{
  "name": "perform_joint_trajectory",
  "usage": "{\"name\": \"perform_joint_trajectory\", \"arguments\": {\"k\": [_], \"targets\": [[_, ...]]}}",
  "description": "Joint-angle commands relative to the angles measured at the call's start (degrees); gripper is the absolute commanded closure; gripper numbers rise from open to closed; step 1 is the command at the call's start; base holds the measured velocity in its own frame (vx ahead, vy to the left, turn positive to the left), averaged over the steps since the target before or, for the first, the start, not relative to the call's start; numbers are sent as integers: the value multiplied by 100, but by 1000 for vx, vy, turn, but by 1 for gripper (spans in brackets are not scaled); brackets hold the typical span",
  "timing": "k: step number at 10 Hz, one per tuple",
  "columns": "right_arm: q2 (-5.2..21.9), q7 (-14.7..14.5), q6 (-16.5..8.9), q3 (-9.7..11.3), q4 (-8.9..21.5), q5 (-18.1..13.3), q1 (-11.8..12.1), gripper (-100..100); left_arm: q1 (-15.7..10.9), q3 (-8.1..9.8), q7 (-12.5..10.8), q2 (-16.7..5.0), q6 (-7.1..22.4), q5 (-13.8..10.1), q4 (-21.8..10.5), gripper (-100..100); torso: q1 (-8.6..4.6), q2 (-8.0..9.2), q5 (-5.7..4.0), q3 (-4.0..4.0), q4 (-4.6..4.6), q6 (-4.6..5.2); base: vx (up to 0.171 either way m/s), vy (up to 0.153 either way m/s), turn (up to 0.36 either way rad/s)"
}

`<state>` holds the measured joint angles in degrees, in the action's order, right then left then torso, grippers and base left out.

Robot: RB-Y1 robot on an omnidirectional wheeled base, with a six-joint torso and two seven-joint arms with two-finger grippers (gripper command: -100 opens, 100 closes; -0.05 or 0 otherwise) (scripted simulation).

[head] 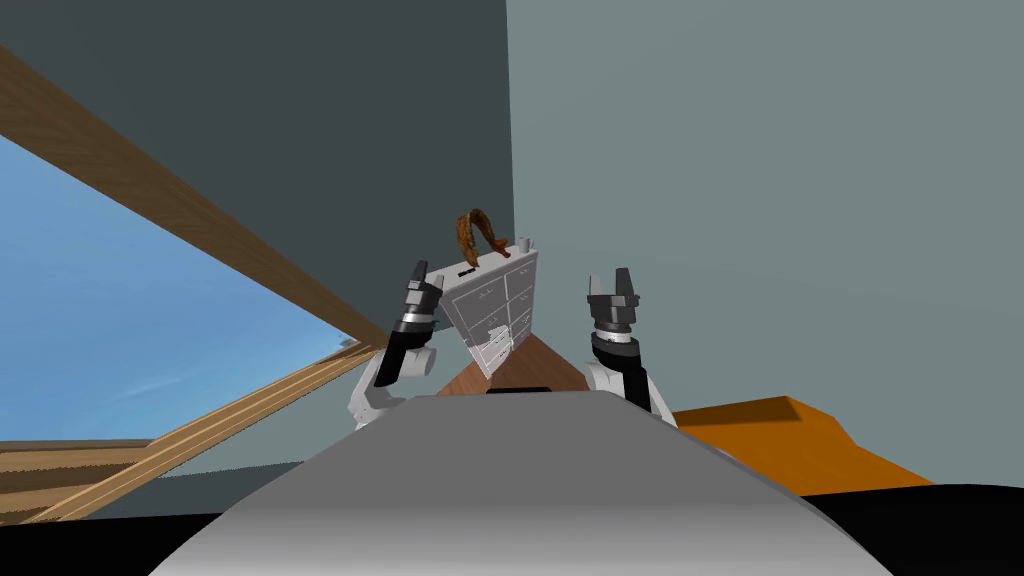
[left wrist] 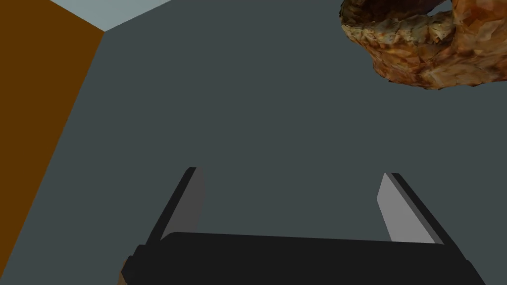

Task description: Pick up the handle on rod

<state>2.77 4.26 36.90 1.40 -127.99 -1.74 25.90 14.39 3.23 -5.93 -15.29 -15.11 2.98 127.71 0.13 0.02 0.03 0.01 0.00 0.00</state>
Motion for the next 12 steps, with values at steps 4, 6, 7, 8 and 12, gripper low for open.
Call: {"name": "perform_joint_trajectory", "arguments": {"k": [4, 6, 7, 8, 12], "targets": [[0, 0, 0, 0, 0, 0, 0, 0, -450, 183, 64, -291, 705, 9, -157, -100, -5, 0, -1, 0, 0, 0, -8, 19, -1], [0, 0, 0, 0, 0, 0, 0, 0, -770, 324, 99, -500, 1070, 17, -286, -100, -6, -2, -1, -1, -1, 0, -6, 16, -5], [0, 0, 0, 0, 0, 0, 0, 0, -770, 324, 99, -500, 1125, 17, -286, -100, -7, -1, -1, -1, -1, -1, -3, 8, 0], [0, 0, 0, 0, 0, 0, 0, 0, -1044, 473, 132, -714, 1327, 28, -433, -100, -10, -1, -2, -1, -1, -1, -8, 13, -11], [0, 0, 0, 0, 0, 0, 0, 0, -1443, 629, 164, -932, 1915, 44, -595, -100, -10, -1, -2, -1, 0, 0, -6, 10, -11]]}}
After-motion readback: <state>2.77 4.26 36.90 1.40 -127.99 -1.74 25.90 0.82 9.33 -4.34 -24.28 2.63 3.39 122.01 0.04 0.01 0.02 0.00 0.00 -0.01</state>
